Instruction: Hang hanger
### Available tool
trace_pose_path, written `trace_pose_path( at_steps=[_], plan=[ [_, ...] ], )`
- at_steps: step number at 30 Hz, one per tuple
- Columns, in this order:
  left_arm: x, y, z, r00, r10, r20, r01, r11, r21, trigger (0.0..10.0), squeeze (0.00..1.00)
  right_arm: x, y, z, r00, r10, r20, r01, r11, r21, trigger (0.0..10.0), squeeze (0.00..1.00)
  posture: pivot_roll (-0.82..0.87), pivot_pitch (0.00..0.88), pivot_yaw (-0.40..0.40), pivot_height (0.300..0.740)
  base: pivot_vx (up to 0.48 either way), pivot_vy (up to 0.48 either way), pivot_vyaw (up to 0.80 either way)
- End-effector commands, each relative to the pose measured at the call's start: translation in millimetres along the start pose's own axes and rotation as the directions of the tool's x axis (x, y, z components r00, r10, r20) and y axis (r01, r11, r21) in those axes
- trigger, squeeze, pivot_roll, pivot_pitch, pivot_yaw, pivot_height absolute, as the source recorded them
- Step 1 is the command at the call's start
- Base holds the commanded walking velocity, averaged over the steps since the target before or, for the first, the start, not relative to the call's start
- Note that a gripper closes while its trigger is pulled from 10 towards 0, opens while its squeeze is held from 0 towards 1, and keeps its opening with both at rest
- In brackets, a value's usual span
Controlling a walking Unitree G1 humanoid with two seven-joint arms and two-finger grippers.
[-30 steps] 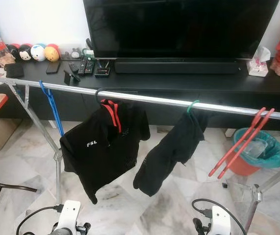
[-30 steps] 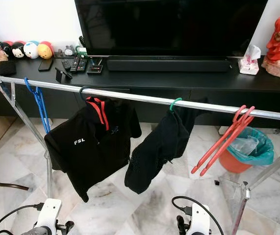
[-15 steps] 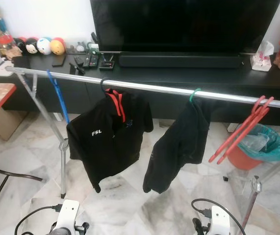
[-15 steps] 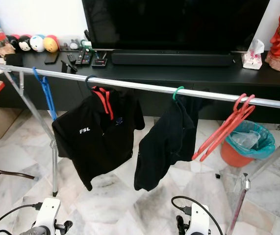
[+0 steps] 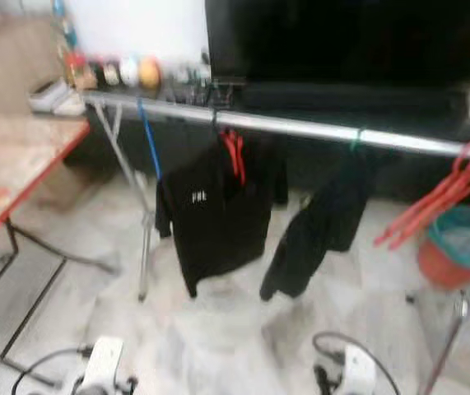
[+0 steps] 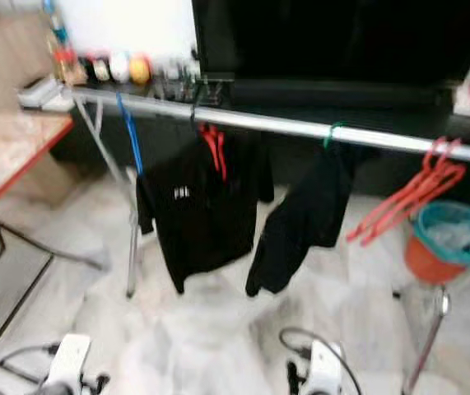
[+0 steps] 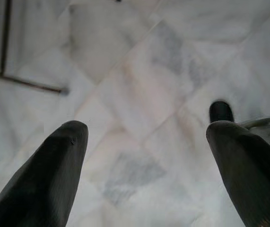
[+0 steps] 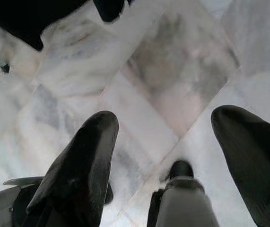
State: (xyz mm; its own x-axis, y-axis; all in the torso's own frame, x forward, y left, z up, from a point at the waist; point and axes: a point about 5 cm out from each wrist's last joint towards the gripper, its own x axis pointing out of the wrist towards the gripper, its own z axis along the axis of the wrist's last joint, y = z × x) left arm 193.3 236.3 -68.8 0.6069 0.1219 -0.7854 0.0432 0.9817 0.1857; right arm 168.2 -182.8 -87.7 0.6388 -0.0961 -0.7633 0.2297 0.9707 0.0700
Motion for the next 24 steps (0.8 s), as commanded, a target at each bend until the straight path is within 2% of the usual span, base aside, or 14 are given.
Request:
trace_pose_path(
  at_steps=[1, 6, 12, 16, 24],
  plan=[
    [-3.1, 6.1, -13.7, 0.999, 0.024, -0.04, -0.024, 1.0, -0.003, 10.0, 0.0, -3.7, -0.9, -12.6, 0.999, -0.026, -0.029, 0.027, 0.999, 0.033, 10.0, 0.0, -0.02, 0.0, 0.118, 0.74, -0.255, 0.0, 0.0],
    [-6.7, 10.9, -26.4, 0.997, 0.043, -0.066, -0.043, 0.999, -0.004, 10.0, 0.0, -8.7, 4.6, -27.4, 0.998, -0.038, -0.053, 0.041, 0.997, 0.067, 10.0, 0.0, -0.06, 0.0, 0.144, 0.74, -0.252, 0.0, 0.0],
    [-8.0, 9.0, -32.6, 0.995, 0.045, -0.085, -0.046, 0.999, -0.008, 10.0, 0.0, -10.5, 2.6, -32.1, 0.997, -0.042, -0.065, 0.045, 0.998, 0.042, 10.0, 0.0, -0.1, 0.0, 0.135, 0.74, -0.252, 0.0, 0.0],
    [-8.0, -0.9, -36.3, 0.995, 0.031, -0.093, -0.035, 0.999, -0.042, 10.0, 0.0, -11.6, -7.7, -32.5, 0.996, -0.062, -0.066, 0.064, 0.998, 0.025, 10.0, 0.0, -0.07, 0.0, 0.119, 0.74, -0.259, 0.0, 0.0],
    [-6.7, -20.1, -35.4, 0.997, 0.018, -0.079, -0.027, 0.992, -0.123, 10.0, 0.0, -11.1, -27.9, -28.1, 0.991, -0.095, -0.094, 0.091, 0.995, -0.046, 10.0, 0.0, -0.03, 0.0, 0.003, 0.74, -0.262, 0.0, 0.0]
  ],
)
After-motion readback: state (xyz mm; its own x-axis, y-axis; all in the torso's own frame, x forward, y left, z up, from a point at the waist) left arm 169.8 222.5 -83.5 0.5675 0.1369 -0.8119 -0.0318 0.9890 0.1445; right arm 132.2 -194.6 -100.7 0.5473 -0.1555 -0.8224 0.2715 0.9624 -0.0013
